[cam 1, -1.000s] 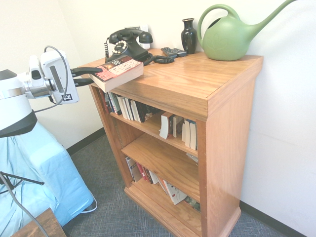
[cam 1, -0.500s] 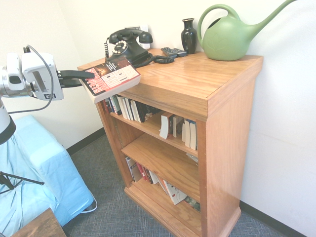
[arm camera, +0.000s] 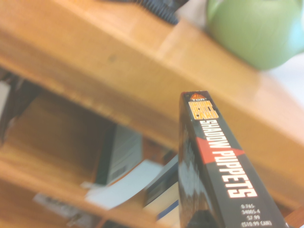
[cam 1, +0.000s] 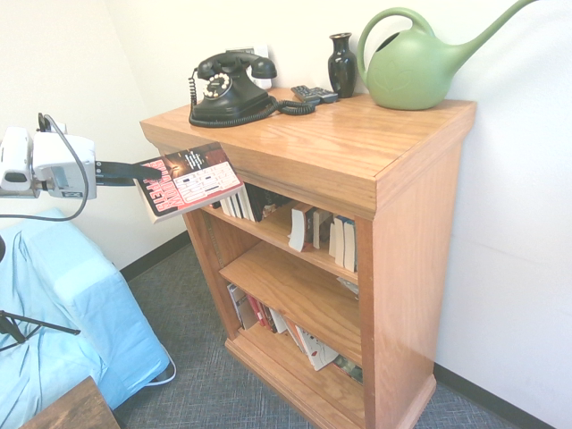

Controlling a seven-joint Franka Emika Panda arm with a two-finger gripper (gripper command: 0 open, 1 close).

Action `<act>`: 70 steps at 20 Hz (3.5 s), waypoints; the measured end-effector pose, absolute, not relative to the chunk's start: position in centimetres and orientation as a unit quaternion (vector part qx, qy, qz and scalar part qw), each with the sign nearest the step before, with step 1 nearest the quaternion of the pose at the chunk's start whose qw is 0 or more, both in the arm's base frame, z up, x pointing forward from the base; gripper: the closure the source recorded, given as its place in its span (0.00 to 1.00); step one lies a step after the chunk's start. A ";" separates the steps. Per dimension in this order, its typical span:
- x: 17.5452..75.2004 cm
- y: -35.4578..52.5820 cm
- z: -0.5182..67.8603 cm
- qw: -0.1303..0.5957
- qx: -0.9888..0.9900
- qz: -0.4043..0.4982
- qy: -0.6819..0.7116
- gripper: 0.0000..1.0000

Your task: Organize the shelf

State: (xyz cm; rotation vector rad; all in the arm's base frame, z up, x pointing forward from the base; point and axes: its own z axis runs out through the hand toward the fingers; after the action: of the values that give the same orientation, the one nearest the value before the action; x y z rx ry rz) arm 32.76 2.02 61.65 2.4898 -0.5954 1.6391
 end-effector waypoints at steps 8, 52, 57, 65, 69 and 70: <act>35.6 2.2 54.8 -0.011 0.863 0.466 -0.196 1.00; 59.7 7.1 39.3 -0.235 0.816 0.477 -0.225 0.00; 61.4 8.0 39.1 -0.224 0.815 0.485 -0.222 0.00; 63.1 8.1 39.4 -0.220 0.817 0.483 -0.224 0.00; 62.8 8.1 39.8 -0.223 0.818 0.480 -0.226 0.00; 62.3 8.1 40.0 -0.223 0.817 0.482 -0.223 0.00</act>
State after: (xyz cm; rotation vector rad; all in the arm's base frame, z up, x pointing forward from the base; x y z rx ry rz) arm 62.32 8.11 40.05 3.0125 -0.8228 1.7749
